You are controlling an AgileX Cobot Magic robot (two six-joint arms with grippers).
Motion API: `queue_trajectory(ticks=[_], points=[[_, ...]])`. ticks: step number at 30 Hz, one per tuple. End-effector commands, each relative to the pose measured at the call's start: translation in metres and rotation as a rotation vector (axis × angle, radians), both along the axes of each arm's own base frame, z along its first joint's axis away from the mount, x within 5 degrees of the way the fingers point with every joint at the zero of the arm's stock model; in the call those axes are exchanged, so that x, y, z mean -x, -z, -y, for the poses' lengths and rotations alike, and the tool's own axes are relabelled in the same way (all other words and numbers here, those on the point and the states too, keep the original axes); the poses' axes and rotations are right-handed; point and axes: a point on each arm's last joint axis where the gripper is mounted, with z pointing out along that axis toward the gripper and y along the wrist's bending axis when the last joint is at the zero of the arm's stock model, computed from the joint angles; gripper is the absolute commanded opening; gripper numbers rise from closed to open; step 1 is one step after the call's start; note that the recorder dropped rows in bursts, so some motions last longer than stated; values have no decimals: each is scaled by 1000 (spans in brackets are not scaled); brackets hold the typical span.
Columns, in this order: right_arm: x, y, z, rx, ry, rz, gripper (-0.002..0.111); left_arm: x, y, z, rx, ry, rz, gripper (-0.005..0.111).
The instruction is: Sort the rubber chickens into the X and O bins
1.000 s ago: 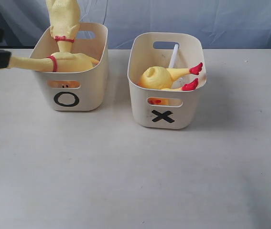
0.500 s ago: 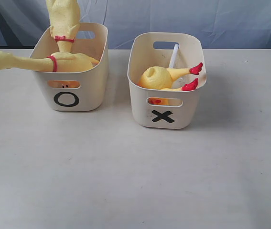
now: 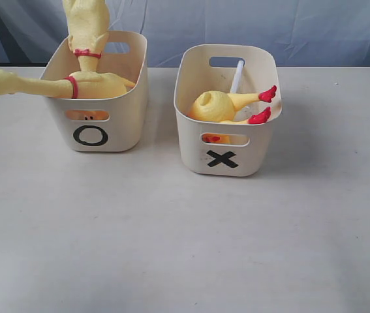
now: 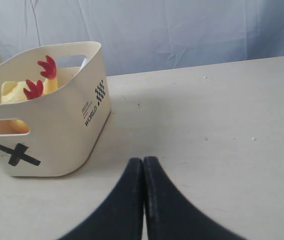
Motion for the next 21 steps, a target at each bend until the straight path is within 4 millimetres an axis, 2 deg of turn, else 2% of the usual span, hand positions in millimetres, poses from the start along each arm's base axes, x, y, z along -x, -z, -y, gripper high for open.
queue_trajectory(ticks=[1, 6, 21], points=[[0, -1, 0, -1, -2, 14, -1, 4, 14, 0, 39, -17, 27, 0], [0, -1, 0, -1, -2, 14, -1, 4, 25, 0, 42, -14, -11, 0], [0, -1, 0, -1, -2, 14, -1, 6, 28, -1, -5, -26, -41, 0]])
